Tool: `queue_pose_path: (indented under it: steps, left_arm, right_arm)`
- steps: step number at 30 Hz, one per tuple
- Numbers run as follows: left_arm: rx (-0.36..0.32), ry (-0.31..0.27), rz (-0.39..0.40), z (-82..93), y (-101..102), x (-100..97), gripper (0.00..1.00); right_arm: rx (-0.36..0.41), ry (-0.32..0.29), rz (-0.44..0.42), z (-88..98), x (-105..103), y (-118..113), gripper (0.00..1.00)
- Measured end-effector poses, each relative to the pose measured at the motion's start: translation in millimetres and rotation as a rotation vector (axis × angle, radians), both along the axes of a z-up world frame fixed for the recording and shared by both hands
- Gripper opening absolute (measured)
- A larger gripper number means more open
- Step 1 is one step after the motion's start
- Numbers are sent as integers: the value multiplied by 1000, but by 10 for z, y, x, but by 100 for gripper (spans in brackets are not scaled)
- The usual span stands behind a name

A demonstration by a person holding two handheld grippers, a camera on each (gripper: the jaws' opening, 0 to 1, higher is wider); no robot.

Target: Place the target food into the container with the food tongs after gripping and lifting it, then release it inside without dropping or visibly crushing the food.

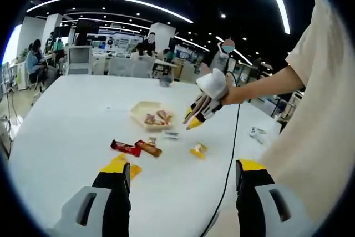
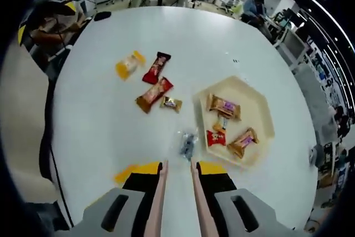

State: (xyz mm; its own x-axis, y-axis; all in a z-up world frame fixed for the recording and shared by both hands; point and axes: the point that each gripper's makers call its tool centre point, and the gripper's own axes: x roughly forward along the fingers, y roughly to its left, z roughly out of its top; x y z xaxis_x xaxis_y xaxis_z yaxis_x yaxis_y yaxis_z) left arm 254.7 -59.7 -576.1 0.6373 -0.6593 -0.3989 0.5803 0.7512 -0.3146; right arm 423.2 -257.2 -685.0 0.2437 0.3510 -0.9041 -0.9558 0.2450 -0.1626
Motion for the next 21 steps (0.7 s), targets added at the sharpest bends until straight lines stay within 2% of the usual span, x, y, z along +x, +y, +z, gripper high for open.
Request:
queue_pose_path:
  steps: [10, 21]
  left_arm:
    - [7, 20, -56, -50, -101, -84, 80]
    - [4, 39, -81, -81, -148, -146, 82]
  right_arm:
    - [-32, 60, 80, -147, -346, -61, 24]
    - [-82, 98, 157, -255, -522, -148, 25]
